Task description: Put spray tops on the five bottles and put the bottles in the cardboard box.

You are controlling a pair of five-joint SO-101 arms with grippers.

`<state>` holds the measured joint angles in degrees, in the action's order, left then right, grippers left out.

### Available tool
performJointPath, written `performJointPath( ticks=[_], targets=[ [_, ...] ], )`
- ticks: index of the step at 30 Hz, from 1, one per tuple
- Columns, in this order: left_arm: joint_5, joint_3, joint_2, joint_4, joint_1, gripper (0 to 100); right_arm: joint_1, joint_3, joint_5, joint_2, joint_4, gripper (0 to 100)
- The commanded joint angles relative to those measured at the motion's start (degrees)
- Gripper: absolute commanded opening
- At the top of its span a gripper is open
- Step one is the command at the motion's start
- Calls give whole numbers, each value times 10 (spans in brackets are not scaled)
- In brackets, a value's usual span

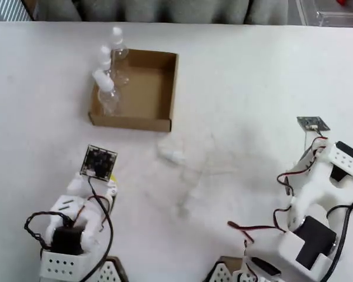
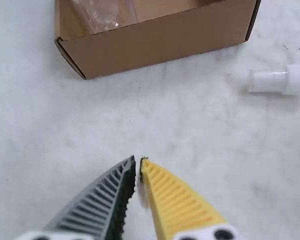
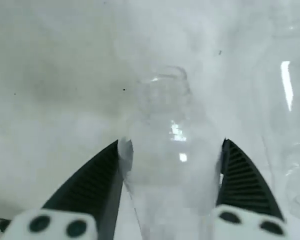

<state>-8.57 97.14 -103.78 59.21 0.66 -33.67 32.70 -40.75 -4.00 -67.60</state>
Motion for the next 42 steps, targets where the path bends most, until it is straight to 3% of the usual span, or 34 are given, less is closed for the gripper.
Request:
performJointPath(
  ticks=[1, 6, 16, 22, 33, 36, 42],
  targets=[
    [-6, -2, -2, -16, 6, 22, 7, -5, -9, -25, 2, 249],
    [-6, -2, -2, -16, 6, 22, 11, -18, -10, -25, -7, 250],
    [-6, -2, -2, -16, 6, 22, 13, -101, -4, -86, -131, 237],
    [-6, -2, -2, -16, 6, 22, 37, -85, -4, -187, -171, 37],
    [-6, -2, -2, -16, 6, 24, 274, 63, -4, -296, -130, 81],
    [-6, -2, -2, -16, 6, 24, 273, 67, -4, -306, -124, 102],
    [-6, -2, -2, -16, 6, 24, 179, 67, -21, -306, -124, 105]
  ],
)
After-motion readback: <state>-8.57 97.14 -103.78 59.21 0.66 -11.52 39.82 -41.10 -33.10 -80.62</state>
